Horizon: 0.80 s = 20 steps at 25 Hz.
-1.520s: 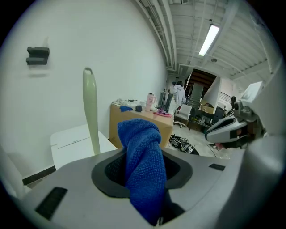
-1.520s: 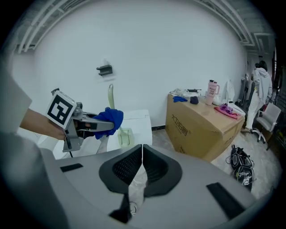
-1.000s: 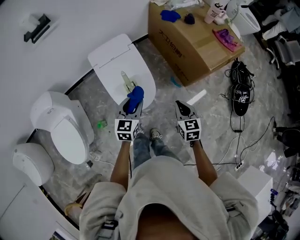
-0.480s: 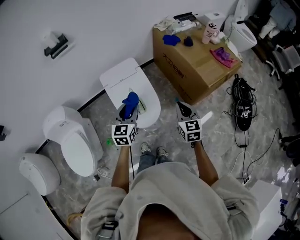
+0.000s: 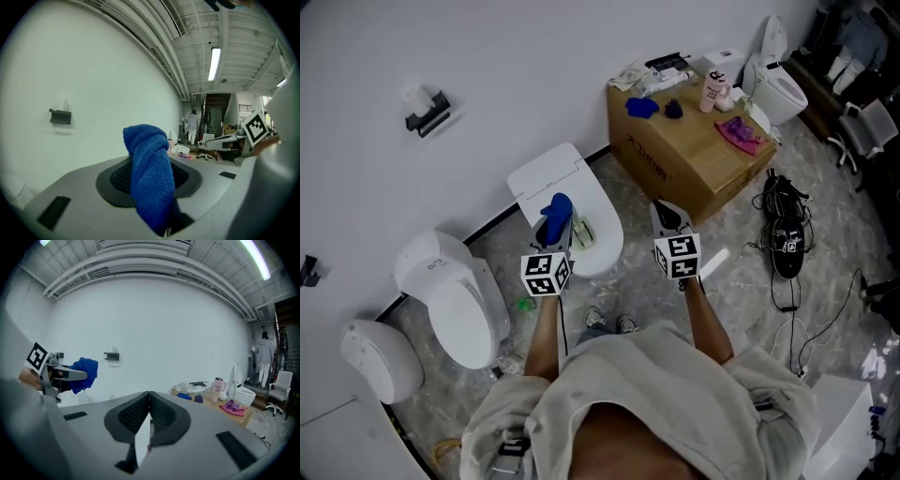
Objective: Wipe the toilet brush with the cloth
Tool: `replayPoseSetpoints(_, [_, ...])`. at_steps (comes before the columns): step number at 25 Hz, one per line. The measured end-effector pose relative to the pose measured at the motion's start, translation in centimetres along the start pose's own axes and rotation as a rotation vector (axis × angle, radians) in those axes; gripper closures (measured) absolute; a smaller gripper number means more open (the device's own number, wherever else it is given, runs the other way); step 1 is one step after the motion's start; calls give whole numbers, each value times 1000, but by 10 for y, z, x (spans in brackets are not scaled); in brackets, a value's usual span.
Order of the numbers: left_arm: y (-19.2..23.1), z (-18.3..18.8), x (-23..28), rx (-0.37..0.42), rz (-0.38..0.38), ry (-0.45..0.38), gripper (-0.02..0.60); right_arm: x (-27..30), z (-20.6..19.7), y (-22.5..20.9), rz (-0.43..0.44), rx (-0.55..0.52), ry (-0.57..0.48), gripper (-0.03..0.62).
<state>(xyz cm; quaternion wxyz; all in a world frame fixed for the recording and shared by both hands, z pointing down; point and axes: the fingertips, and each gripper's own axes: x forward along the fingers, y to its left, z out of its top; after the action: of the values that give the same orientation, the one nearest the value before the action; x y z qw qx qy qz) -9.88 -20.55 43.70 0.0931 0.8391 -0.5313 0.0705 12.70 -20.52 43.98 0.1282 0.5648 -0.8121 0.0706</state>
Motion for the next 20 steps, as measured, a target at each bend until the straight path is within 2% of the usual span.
replayPoseSetpoints(20, [15,10,-6,-26,29,-22,420,16,12,14,14,1,-9,563])
